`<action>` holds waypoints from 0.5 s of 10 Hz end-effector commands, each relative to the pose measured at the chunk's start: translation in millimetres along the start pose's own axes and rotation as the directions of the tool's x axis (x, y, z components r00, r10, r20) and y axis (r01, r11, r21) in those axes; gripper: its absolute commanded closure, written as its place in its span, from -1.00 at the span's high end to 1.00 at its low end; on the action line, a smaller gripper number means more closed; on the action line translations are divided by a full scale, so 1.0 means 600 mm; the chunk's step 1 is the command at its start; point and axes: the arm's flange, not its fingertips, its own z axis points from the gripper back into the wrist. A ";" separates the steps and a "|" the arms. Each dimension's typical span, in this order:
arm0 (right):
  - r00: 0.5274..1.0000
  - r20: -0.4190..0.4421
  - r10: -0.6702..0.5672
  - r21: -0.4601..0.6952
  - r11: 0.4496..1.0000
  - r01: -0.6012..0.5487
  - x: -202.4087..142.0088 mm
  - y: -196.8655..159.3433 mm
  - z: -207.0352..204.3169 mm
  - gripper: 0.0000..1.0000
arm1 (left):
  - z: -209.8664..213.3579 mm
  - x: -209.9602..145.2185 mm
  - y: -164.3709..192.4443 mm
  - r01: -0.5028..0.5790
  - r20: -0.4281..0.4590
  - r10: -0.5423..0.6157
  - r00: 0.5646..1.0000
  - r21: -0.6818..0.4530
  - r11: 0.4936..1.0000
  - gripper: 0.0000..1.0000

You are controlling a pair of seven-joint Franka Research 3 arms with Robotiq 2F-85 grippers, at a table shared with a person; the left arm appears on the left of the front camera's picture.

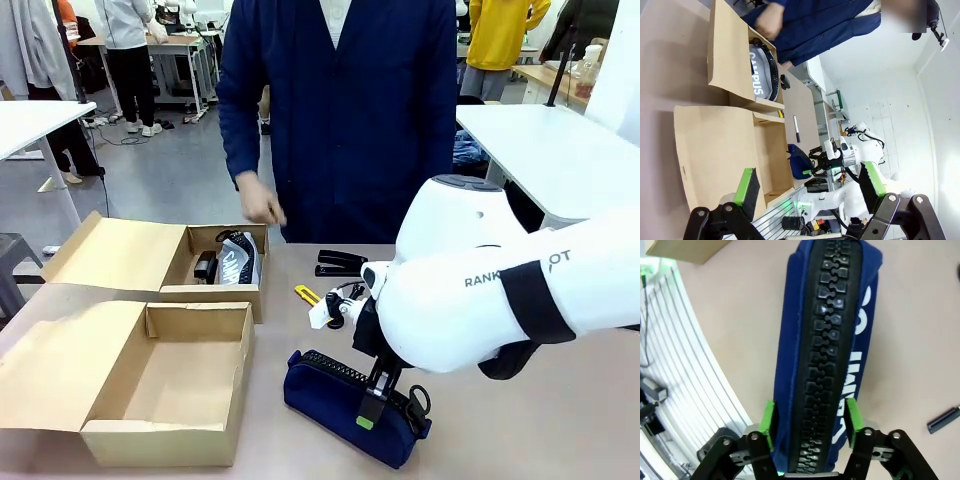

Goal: Place items inside the box.
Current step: Pick up a Pencil pouch or Stapler and place it inside the Mailer Box closest to the robot.

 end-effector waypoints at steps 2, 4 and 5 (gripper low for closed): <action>0.998 -0.002 -0.062 -0.029 0.998 0.062 0.003 -0.011 0.025 -0.70 | 0.000 0.000 -0.003 0.019 0.010 -0.019 1.000 -0.019 1.000 1.00; 0.997 -0.008 -0.075 -0.023 0.997 0.075 0.005 -0.007 0.017 -1.00 | 0.000 0.000 -0.003 0.019 0.010 -0.019 1.000 -0.019 1.000 1.00; 0.996 -0.010 -0.084 -0.017 0.996 0.084 0.002 -0.011 0.020 -1.00 | 0.000 0.000 -0.003 0.019 0.010 -0.019 1.000 -0.019 1.000 1.00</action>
